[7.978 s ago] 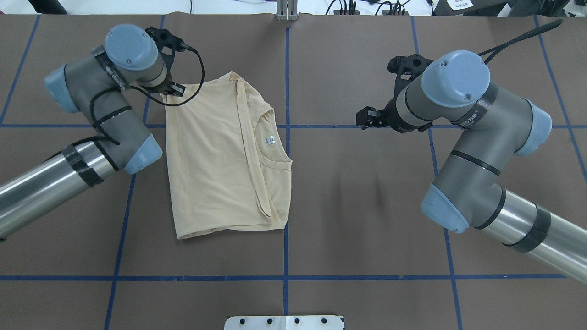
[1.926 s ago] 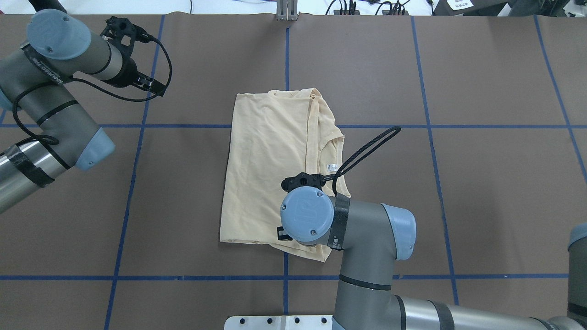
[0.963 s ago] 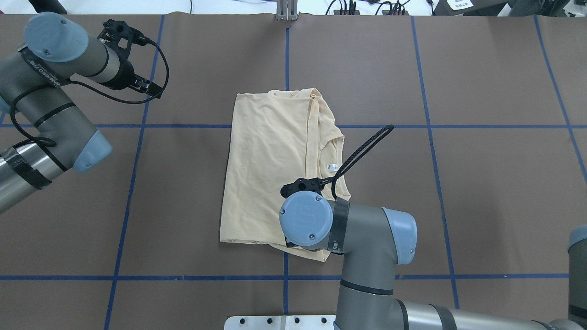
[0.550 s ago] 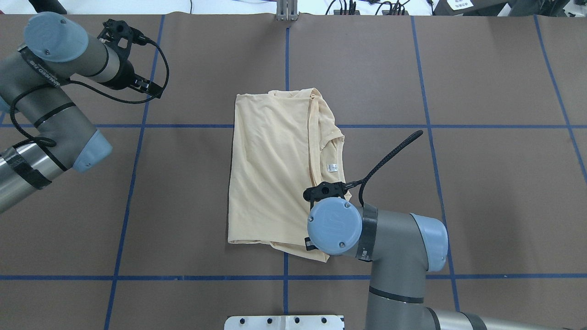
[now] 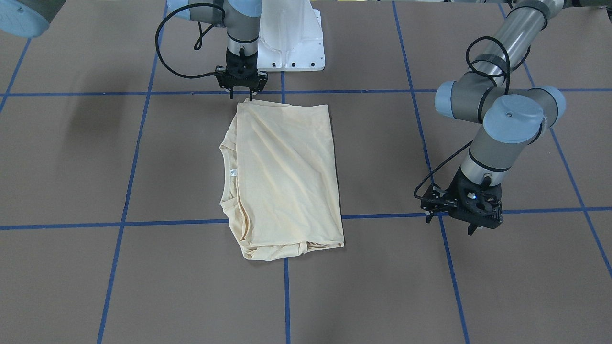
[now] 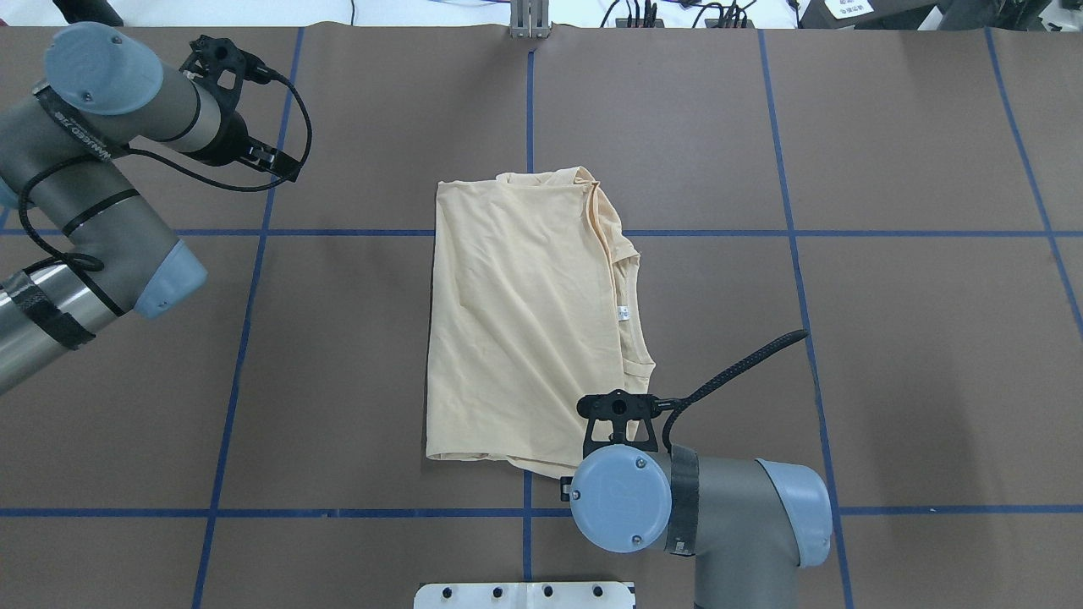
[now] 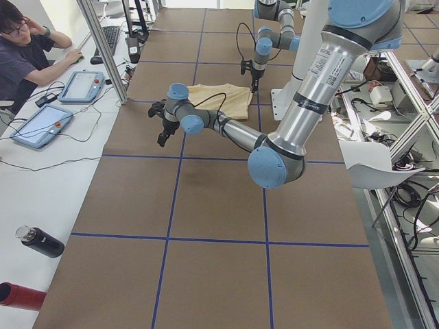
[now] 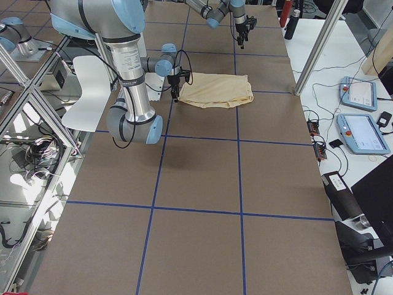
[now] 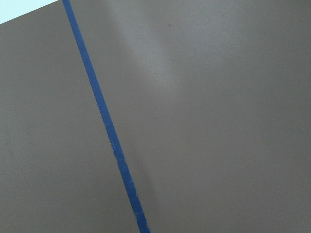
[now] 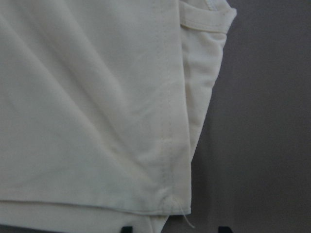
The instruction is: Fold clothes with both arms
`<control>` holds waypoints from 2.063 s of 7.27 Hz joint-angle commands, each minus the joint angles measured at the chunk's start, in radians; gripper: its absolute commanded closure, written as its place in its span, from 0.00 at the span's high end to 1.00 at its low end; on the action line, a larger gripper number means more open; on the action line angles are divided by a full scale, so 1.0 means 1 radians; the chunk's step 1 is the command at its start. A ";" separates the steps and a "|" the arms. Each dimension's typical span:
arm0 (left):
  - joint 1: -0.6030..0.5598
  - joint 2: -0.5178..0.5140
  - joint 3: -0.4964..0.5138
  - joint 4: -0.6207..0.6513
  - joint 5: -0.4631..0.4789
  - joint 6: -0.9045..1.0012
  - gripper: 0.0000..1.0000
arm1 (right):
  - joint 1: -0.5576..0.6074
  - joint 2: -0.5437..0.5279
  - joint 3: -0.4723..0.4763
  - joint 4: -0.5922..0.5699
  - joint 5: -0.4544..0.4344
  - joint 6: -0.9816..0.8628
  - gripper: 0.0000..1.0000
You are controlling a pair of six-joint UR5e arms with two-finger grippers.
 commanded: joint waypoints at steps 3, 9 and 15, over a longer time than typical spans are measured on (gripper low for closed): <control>0.015 0.046 -0.153 0.006 -0.099 -0.215 1.00 | 0.256 -0.015 0.076 0.057 0.175 -0.151 1.00; 0.501 0.183 -0.480 0.008 0.097 -0.835 1.00 | 0.374 -0.388 0.160 0.483 0.284 -0.217 1.00; 0.612 0.118 -0.390 0.009 0.168 -0.932 0.49 | 0.370 -0.377 0.147 0.484 0.274 -0.216 1.00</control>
